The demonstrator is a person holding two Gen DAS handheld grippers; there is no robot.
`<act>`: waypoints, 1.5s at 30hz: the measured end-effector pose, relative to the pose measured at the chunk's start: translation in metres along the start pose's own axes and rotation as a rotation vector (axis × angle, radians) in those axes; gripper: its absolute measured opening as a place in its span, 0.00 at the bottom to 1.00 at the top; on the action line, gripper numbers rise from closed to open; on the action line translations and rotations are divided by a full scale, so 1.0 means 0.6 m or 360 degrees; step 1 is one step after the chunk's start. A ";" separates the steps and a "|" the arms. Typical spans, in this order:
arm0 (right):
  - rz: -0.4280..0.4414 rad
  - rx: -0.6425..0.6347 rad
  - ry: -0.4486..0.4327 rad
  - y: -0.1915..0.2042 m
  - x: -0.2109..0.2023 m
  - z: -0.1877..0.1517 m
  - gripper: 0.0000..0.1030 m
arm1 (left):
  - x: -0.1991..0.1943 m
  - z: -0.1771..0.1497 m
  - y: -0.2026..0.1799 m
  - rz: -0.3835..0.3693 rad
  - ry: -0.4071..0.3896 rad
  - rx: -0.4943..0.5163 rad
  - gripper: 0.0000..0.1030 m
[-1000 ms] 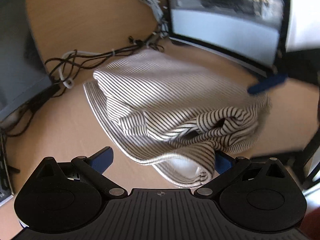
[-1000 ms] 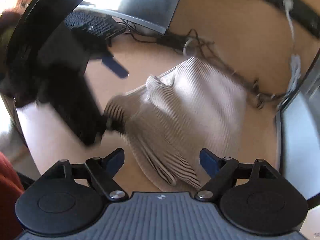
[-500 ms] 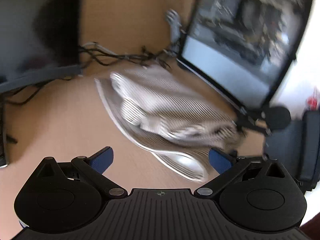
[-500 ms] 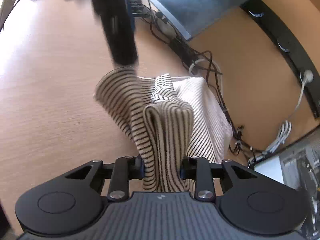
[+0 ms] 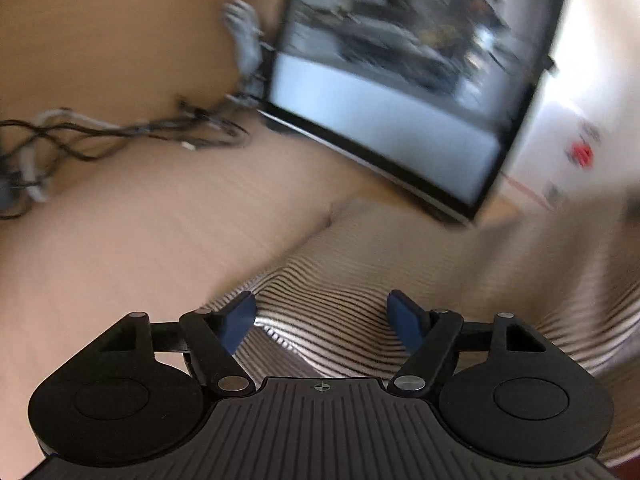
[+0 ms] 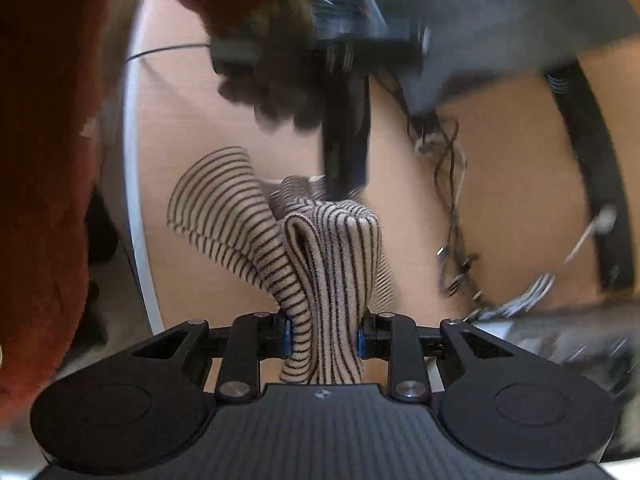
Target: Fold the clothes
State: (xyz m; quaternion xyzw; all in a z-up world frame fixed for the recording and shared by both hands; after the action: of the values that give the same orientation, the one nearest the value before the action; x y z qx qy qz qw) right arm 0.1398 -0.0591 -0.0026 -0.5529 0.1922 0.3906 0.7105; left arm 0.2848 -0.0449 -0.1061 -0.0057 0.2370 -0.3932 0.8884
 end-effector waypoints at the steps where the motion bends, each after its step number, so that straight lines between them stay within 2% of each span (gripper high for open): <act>1: 0.0028 -0.0055 0.0001 -0.011 -0.004 0.011 0.25 | 0.005 -0.009 -0.009 -0.0045 0.0027 0.0039 0.75; 3: 0.0149 -0.0168 -0.0024 -0.029 0.006 0.022 0.27 | 0.011 -0.026 -0.023 -0.0122 0.0072 0.0113 0.74; 5: 0.0252 -0.0216 -0.0051 -0.046 0.050 0.015 0.28 | 0.009 -0.045 -0.027 -0.0148 0.0104 0.0164 0.74; 8: 0.0371 -0.0197 -0.0111 -0.075 0.142 -0.014 0.29 | -0.016 -0.042 -0.026 -0.0143 0.0092 0.0113 0.73; 11: 0.0429 -0.0065 -0.0180 -0.098 0.234 -0.041 0.33 | -0.047 -0.023 -0.019 -0.0106 0.0044 0.0070 0.74; 14: 0.0442 0.0081 -0.0200 -0.110 0.293 -0.054 0.45 | -0.078 -0.004 -0.012 -0.0069 -0.0003 0.0027 0.81; 15: 0.0430 0.0139 -0.0205 -0.118 0.307 -0.057 0.55 | -0.088 0.003 -0.010 -0.0057 -0.0019 0.0013 0.83; 16: 0.0405 0.0207 -0.0209 -0.129 0.316 -0.058 0.68 | -0.099 0.009 -0.008 -0.0045 -0.0035 -0.0001 0.85; 18: 0.0344 0.0349 -0.0215 -0.153 0.325 -0.065 0.79 | -0.119 0.022 -0.003 -0.0021 -0.0066 -0.0030 0.86; 21: 0.0244 0.0543 -0.0224 -0.175 0.330 -0.075 0.83 | -0.150 0.042 0.004 0.0016 -0.0114 -0.0072 0.87; 22: 0.0210 0.0594 -0.0229 -0.177 0.328 -0.078 0.83 | -0.161 0.048 0.006 0.0028 -0.0129 -0.0087 0.87; 25: 0.0067 0.0741 -0.0261 -0.190 0.311 -0.087 0.83 | -0.140 0.081 -0.039 -0.0103 -0.0185 0.0037 0.87; 27: -0.0034 0.0840 -0.0285 -0.199 0.298 -0.093 0.83 | -0.121 0.075 -0.055 -0.0164 -0.0150 0.0074 0.87; 29: -0.0115 0.0962 -0.0290 -0.204 0.292 -0.108 0.83 | -0.084 0.057 -0.058 -0.0215 -0.0044 0.0075 0.87; 32: -0.0242 0.1146 -0.0270 -0.200 0.282 -0.130 0.83 | -0.039 0.029 -0.044 -0.0180 0.0088 0.0085 0.87; 35: -0.0408 0.1307 -0.0245 -0.200 0.266 -0.155 0.83 | -0.021 0.030 -0.024 -0.0136 0.0139 0.0049 0.87; 38: -0.0616 0.1528 -0.0296 -0.208 0.231 -0.167 0.83 | -0.021 0.029 -0.010 -0.0130 0.0185 0.0022 0.88; 40: -0.0739 0.1683 -0.0391 -0.217 0.190 -0.170 0.83 | -0.019 0.028 -0.005 -0.0128 0.0210 0.0009 0.89; 41: -0.0771 0.1751 -0.0444 -0.219 0.164 -0.171 0.81 | -0.018 0.027 -0.004 -0.0127 0.0219 0.0005 0.90; 42: -0.0774 0.1824 -0.0500 -0.222 0.153 -0.170 0.75 | -0.017 0.027 -0.002 -0.0127 0.0228 0.0001 0.91; 43: -0.0743 0.1899 -0.0538 -0.221 0.147 -0.170 0.68 | -0.016 0.026 -0.001 -0.0126 0.0237 -0.0003 0.93; 45: -0.0644 0.2038 -0.0550 -0.210 0.152 -0.177 0.63 | 0.001 0.030 0.001 -0.0128 0.0237 -0.0007 0.94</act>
State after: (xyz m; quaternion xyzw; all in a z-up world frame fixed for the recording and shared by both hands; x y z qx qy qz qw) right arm 0.3100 -0.1376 -0.0200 0.0204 0.1620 0.1427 0.9762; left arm 0.2931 -0.0484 -0.0908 0.0119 0.3029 -0.4272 0.8518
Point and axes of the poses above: each gripper's, at about its wrist camera, not at the fingertips, and x roughly the way its jaws point, y to its left, z to its top, the point moved 8 cm from there along x, roughly the way its jaws point, and after that the axes turned 14 degrees about -y, right-handed, at the moved point
